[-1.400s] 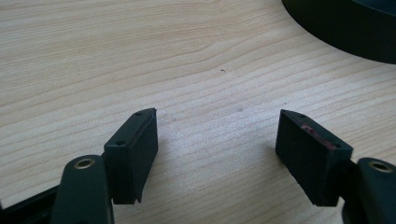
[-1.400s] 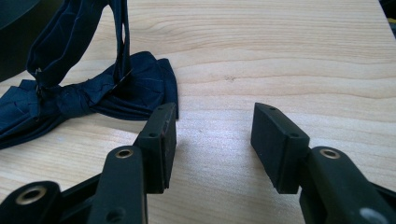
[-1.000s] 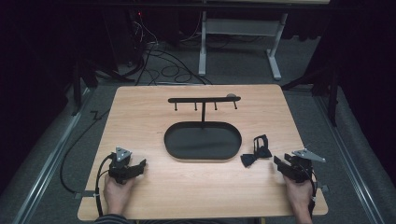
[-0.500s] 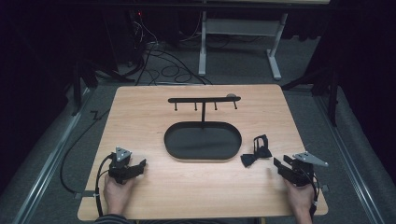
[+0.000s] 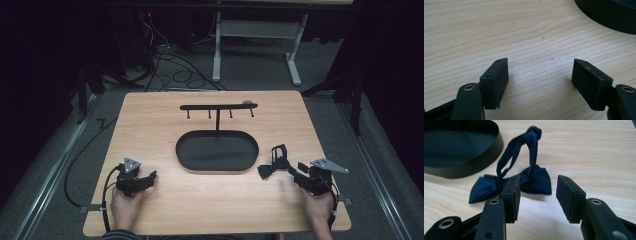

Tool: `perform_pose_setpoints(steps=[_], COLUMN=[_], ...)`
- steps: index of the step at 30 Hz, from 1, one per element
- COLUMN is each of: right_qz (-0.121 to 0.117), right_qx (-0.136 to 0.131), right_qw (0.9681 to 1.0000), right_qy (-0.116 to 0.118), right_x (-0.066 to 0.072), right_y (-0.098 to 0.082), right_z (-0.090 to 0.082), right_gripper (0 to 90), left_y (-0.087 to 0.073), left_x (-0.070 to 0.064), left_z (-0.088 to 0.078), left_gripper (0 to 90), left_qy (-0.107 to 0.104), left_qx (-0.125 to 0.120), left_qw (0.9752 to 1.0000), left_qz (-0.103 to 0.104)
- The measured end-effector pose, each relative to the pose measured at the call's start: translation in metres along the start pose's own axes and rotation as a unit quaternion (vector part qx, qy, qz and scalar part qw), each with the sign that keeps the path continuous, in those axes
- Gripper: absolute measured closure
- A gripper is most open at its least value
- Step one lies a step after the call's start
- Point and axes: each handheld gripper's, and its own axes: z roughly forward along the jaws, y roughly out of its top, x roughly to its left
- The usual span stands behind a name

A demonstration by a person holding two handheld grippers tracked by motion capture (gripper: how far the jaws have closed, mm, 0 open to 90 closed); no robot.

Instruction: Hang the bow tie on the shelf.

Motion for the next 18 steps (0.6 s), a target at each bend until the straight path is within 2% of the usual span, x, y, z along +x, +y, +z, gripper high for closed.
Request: perform_pose_setpoints(steps=[11,18], right_qz=[-0.004,0.005], right_qx=[-0.004,0.0], right_qw=[0.9999,0.9998], right_qy=[0.012,0.02], right_x=[0.0,0.001], right_y=[0.02,0.03], right_z=[0.012,0.021], right_gripper=[57.4,58.7], left_y=[0.0,0.0], left_x=[0.0,0.0], left_z=[0.0,0.0], left_gripper=[30.3,30.3], left_qy=[0.001,0.001], left_qx=[0.0,-0.001], left_qw=[1.0,1.0], left_qz=[0.0,0.0])
